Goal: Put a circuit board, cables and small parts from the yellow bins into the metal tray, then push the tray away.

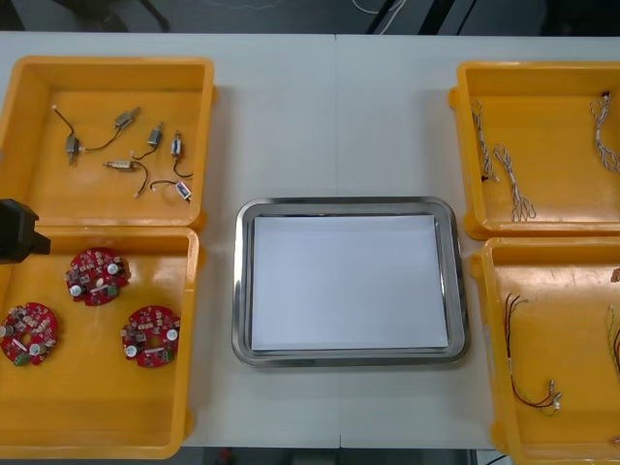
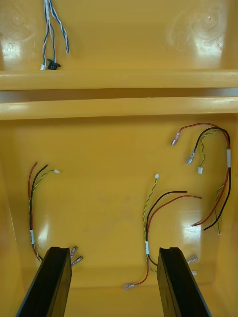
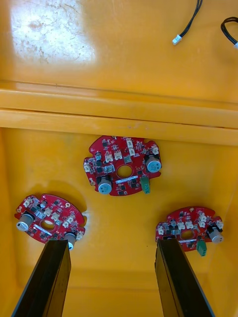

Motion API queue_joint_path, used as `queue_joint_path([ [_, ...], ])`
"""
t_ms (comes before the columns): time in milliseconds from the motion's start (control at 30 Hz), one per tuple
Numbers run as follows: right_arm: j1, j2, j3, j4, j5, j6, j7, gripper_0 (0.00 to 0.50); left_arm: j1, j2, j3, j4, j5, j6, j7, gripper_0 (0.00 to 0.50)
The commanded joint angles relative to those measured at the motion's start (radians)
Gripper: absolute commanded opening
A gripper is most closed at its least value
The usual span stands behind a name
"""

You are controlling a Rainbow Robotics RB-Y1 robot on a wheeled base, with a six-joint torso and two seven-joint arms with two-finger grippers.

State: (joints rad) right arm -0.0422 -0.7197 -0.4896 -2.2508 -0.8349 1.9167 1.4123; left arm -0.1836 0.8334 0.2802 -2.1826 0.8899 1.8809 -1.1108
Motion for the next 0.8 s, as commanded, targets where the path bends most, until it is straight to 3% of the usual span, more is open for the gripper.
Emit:
queue_joint_path([
  [33, 0.015, -0.003, 0.014, -0.03, 0.005, 0.003, -0.001, 0.5, 0.009, -0.01, 0.03, -0.025, 0.006, -0.009, -0.057, 0.5],
  [800, 0.015, -0.003, 0.014, -0.03, 0.005, 0.003, -0.001, 0.5, 0.009, -0.01, 0.03, -0.025, 0.006, -0.009, -0.057, 0.5],
])
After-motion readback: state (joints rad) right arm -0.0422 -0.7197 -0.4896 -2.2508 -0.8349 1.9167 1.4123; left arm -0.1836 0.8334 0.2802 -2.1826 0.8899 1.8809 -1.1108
